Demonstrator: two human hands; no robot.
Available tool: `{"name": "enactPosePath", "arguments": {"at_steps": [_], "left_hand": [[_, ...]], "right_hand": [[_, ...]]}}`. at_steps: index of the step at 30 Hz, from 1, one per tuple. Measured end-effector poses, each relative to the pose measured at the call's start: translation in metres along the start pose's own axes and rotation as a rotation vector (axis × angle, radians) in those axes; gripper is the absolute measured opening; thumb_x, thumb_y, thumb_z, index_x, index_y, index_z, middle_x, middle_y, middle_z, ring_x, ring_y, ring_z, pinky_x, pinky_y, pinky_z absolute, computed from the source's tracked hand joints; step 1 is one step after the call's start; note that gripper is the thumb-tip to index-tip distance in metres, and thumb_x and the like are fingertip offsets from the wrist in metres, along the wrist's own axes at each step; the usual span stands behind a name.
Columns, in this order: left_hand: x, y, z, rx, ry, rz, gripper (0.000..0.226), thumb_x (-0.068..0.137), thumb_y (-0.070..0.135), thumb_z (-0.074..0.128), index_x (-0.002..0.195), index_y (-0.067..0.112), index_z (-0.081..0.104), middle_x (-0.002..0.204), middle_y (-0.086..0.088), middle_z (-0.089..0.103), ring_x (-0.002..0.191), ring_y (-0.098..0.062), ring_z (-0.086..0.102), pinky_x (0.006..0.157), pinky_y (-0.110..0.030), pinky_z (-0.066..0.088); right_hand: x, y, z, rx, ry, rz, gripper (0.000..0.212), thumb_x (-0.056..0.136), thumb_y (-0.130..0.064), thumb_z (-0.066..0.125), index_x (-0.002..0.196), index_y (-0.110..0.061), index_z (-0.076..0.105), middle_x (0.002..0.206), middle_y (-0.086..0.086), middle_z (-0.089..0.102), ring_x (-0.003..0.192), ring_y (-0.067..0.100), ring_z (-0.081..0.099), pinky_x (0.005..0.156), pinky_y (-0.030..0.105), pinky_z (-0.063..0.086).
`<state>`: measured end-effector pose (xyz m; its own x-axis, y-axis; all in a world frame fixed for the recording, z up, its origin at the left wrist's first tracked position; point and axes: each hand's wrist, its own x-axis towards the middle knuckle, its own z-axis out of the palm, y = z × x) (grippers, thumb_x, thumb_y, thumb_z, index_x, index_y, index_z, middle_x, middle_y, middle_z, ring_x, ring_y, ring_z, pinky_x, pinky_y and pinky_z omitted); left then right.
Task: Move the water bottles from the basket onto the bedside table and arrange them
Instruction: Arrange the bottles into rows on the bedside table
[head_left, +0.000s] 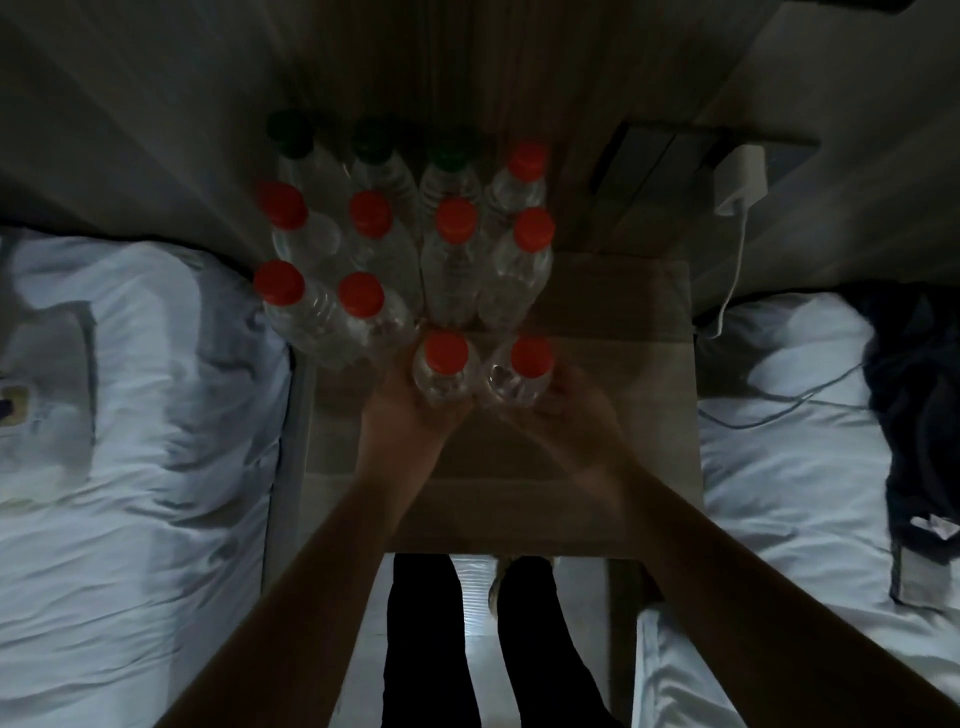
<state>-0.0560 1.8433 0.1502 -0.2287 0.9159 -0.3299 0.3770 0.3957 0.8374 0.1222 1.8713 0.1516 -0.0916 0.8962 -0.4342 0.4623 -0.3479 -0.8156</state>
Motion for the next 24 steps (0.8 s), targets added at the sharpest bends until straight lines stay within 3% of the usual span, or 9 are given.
{"name": "enactPosePath", "arguments": {"at_steps": [2,4,7,10,13,16,18,21,24], "left_hand": [[0.006,-0.016,0.007,0.057,-0.032,-0.043,0.055,0.071,0.050,0.073,0.118,0.029,0.053,0.104,0.014,0.068,0.094,-0.002,0.065,0.075,-0.016,0.048],[0.012,-0.025,0.012,0.140,-0.047,-0.075,0.051,0.073,0.053,0.071,0.110,0.021,0.060,0.091,0.012,0.068,0.081,-0.002,0.064,0.064,-0.004,0.042],[0.019,-0.028,0.016,0.163,-0.041,-0.097,0.042,0.076,0.050,0.069,0.105,0.020,0.065,0.087,0.013,0.068,0.076,0.004,0.060,0.054,-0.001,0.036],[0.027,-0.022,0.018,0.214,-0.022,-0.085,0.035,0.081,0.046,0.066,0.100,0.017,0.065,0.079,0.013,0.065,0.070,0.003,0.058,0.053,-0.004,0.035],[0.031,-0.014,0.029,0.235,0.045,-0.074,0.030,0.085,0.037,0.066,0.103,0.013,0.066,0.095,-0.002,0.072,0.085,-0.012,0.065,0.068,-0.020,0.047],[0.035,-0.008,0.041,0.352,0.036,-0.129,0.026,0.091,0.029,0.059,0.098,0.006,0.069,0.099,-0.014,0.072,0.095,-0.028,0.067,0.062,-0.020,0.036],[0.041,-0.011,0.047,0.388,0.062,-0.131,0.022,0.091,0.023,0.057,0.096,0.005,0.069,0.100,-0.016,0.071,0.095,-0.031,0.066,0.064,-0.027,0.041],[0.051,-0.015,0.053,0.316,0.121,-0.163,0.018,0.089,0.018,0.058,0.098,0.006,0.067,0.098,-0.014,0.071,0.094,-0.031,0.066,0.073,-0.036,0.054],[0.052,-0.018,0.055,0.263,0.149,-0.216,0.020,0.086,0.022,0.060,0.100,0.010,0.066,0.100,-0.012,0.071,0.096,-0.030,0.066,0.079,-0.042,0.056]], "right_hand": [[0.008,0.013,0.006,-0.072,-0.027,0.036,0.027,0.068,-0.048,0.076,0.092,-0.048,0.064,0.091,-0.004,0.073,0.087,0.016,0.070,0.081,0.044,0.057],[0.013,0.024,0.011,-0.073,-0.047,0.118,0.022,0.076,-0.042,0.075,0.092,-0.030,0.066,0.084,-0.007,0.071,0.079,0.011,0.068,0.072,0.028,0.056],[0.021,0.033,0.017,-0.178,-0.048,0.147,0.022,0.078,-0.042,0.072,0.086,-0.022,0.068,0.076,-0.011,0.069,0.068,-0.001,0.061,0.058,0.013,0.042],[0.031,0.029,0.017,-0.196,-0.052,0.129,0.020,0.083,-0.043,0.067,0.080,-0.024,0.066,0.066,-0.014,0.064,0.062,-0.002,0.059,0.059,0.017,0.043],[0.042,0.030,0.019,-0.295,0.023,0.043,0.033,0.086,-0.050,0.061,0.090,-0.018,0.068,0.073,-0.010,0.067,0.069,0.002,0.062,0.061,0.011,0.041],[0.053,0.035,0.024,-0.314,0.073,0.030,0.047,0.083,-0.062,0.055,0.095,-0.018,0.068,0.084,-0.003,0.072,0.079,0.013,0.069,0.064,0.024,0.050],[0.058,0.037,0.024,-0.346,0.075,0.007,0.043,0.084,-0.058,0.056,0.099,-0.020,0.068,0.091,-0.005,0.073,0.083,0.012,0.068,0.069,0.026,0.053],[0.060,0.035,0.022,-0.413,0.059,-0.015,0.033,0.091,-0.048,0.053,0.093,-0.019,0.068,0.084,-0.007,0.070,0.077,0.010,0.066,0.061,0.016,0.047],[0.059,0.034,0.022,-0.489,0.033,-0.011,0.029,0.096,-0.035,0.048,0.091,-0.014,0.068,0.089,0.005,0.072,0.084,0.021,0.068,0.070,0.031,0.051]]}}
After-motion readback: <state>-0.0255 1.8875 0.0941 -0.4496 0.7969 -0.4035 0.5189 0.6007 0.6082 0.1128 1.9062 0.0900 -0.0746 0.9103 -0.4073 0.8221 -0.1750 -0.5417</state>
